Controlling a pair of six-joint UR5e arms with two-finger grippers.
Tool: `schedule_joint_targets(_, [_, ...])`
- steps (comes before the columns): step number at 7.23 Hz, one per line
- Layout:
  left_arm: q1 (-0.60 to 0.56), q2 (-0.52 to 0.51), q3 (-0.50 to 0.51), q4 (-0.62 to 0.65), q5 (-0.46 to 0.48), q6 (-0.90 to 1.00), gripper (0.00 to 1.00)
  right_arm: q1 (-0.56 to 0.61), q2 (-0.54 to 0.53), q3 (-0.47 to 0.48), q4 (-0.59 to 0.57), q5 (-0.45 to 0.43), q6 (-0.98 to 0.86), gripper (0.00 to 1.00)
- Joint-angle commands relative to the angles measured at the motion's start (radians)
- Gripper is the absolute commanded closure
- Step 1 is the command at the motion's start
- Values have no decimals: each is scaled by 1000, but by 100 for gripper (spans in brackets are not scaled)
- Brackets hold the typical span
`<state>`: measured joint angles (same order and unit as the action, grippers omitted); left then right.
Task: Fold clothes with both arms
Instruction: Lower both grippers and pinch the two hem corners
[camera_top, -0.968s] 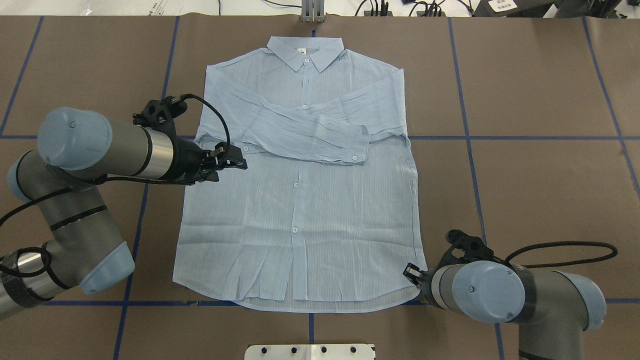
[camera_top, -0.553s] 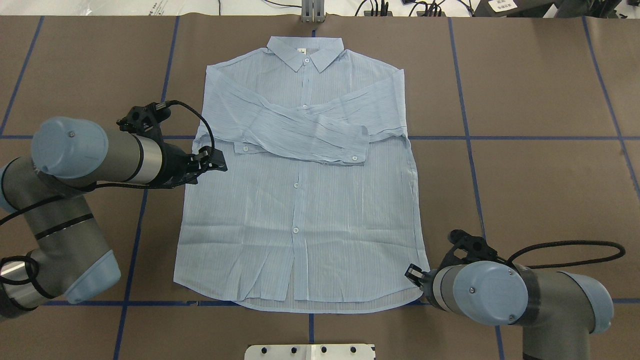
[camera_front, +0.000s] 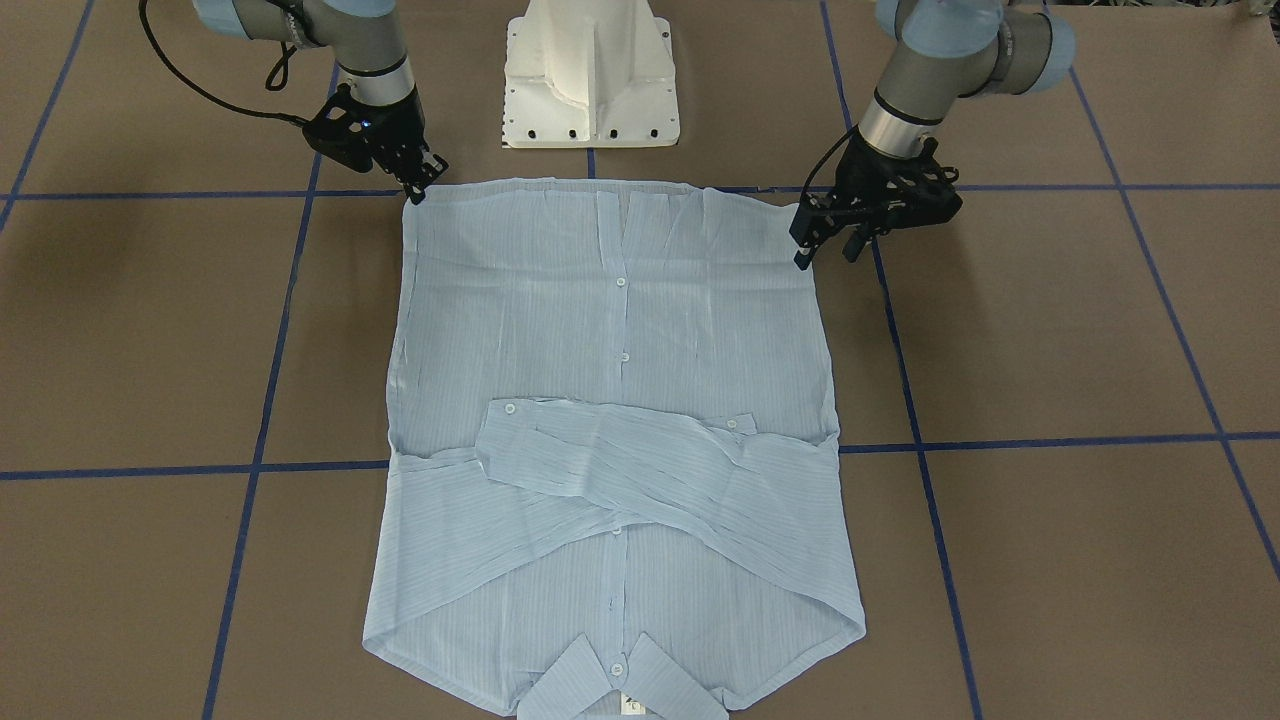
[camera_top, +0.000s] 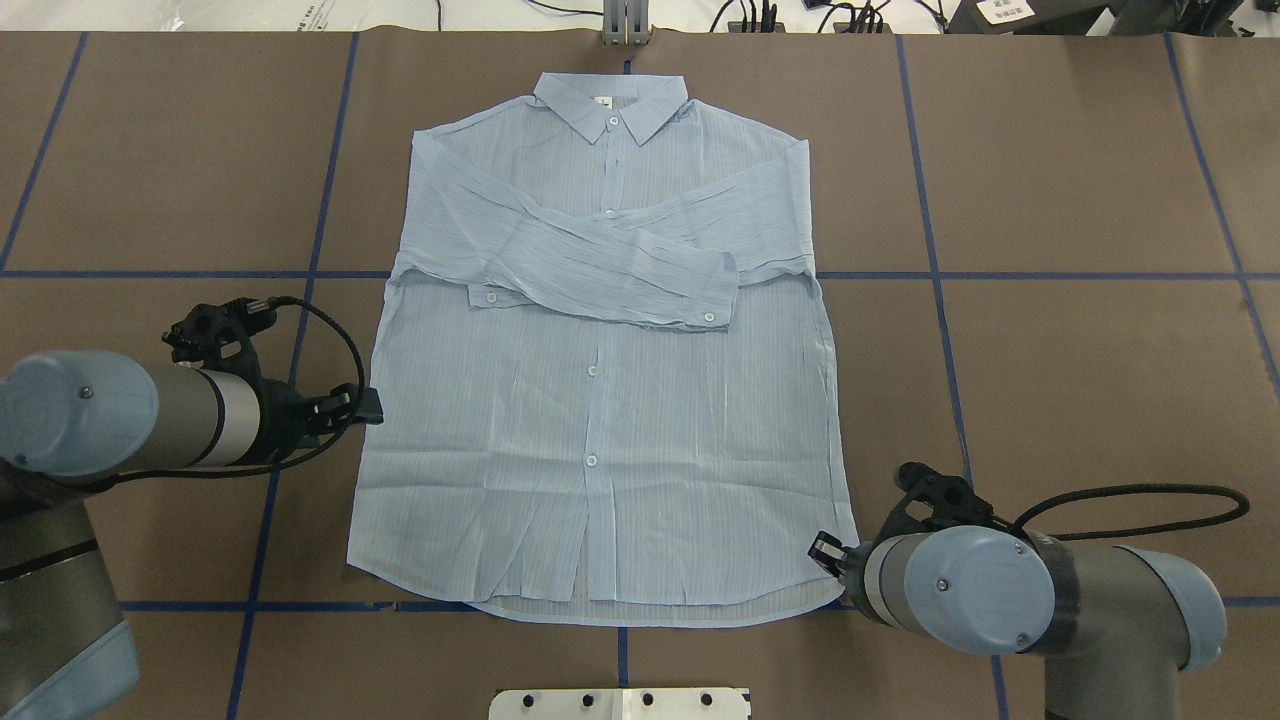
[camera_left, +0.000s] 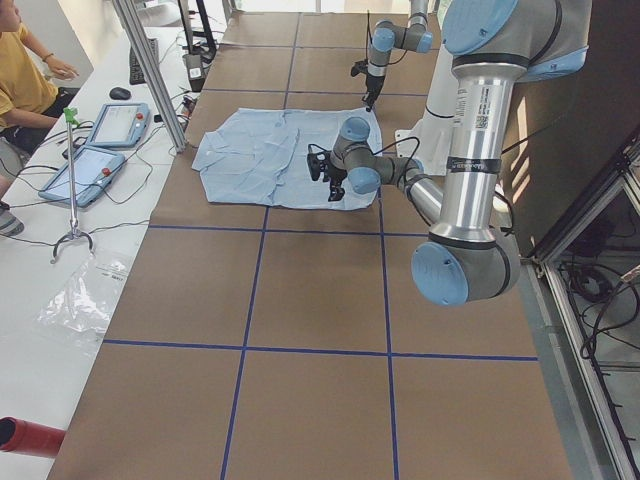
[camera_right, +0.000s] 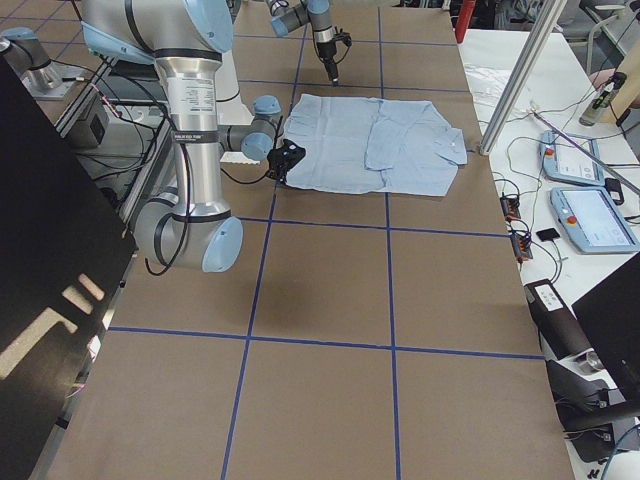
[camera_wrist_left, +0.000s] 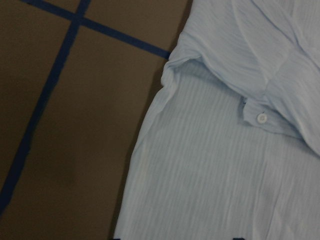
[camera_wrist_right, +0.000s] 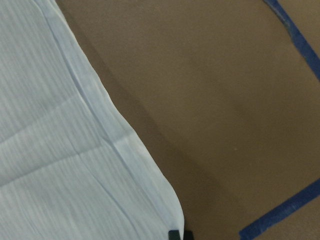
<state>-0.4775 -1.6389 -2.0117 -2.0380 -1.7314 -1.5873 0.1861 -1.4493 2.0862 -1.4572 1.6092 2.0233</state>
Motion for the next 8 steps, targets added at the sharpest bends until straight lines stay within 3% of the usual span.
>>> schedule_joint_targets(1, [97,42,-21,9,16,-78,21,-1,6,0,0,1,0,100])
schedule_joint_targets(3, [137,45,-19,10,19,-86,21,-1,3,3,0,5,0,100])
schedule_joint_targets(8, [160,44,-15,24,19,-91,32,-1,6,3,1,3,0,100])
